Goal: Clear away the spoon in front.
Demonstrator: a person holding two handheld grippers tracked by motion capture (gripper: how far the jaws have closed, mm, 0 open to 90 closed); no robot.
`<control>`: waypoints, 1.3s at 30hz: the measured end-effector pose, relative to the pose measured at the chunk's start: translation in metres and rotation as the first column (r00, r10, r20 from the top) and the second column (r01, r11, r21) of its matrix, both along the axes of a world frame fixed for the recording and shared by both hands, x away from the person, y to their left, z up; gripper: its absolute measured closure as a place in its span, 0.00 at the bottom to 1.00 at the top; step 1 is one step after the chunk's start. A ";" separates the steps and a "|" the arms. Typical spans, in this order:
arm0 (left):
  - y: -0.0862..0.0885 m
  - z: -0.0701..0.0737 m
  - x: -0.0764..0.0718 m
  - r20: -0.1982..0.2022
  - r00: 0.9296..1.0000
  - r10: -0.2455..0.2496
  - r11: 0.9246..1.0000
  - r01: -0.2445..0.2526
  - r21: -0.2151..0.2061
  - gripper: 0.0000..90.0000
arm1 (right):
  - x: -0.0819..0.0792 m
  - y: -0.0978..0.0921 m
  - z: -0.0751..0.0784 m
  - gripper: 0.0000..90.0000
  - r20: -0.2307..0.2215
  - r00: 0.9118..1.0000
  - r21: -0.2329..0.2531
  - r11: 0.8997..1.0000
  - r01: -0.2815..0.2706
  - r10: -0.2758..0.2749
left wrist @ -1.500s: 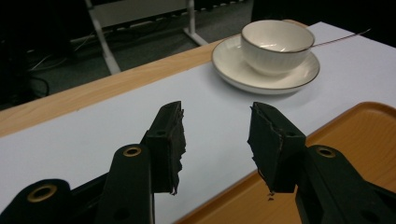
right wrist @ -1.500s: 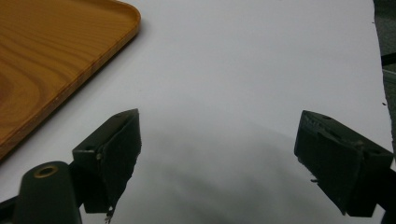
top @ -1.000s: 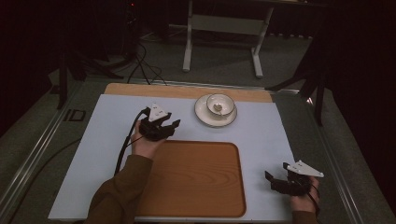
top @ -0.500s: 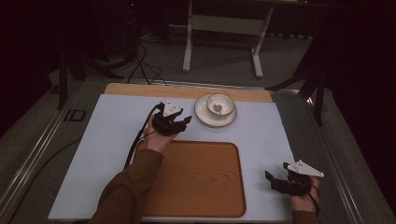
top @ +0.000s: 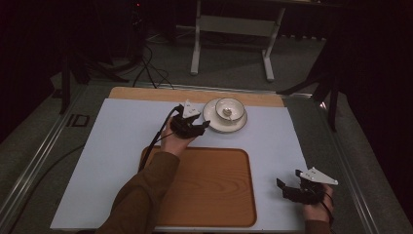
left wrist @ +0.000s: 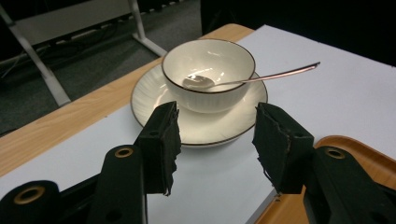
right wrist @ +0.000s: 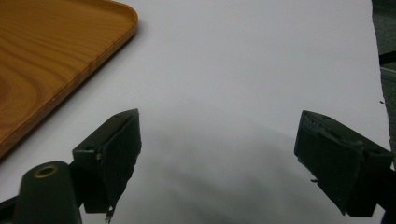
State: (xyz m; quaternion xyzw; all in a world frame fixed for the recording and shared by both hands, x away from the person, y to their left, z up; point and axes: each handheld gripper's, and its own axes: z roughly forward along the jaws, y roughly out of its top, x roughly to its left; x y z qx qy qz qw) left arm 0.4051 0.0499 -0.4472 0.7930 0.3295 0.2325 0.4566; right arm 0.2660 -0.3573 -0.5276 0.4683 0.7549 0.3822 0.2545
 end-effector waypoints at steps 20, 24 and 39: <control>-0.038 0.000 0.008 -0.017 0.998 -0.060 0.998 0.060 0.013 0.57 | 0.000 0.000 0.000 0.16 -0.002 1.000 0.001 1.000 0.000 0.000; -0.044 0.000 0.009 -0.019 0.997 -0.070 0.997 0.070 0.015 0.57 | 0.000 0.000 0.000 0.16 -0.002 1.000 0.001 1.000 0.001 -0.001; -0.078 -0.009 0.013 -0.027 0.992 -0.126 0.990 0.127 0.055 0.54 | 0.000 -0.001 0.000 0.16 0.001 1.000 0.006 1.000 0.003 -0.003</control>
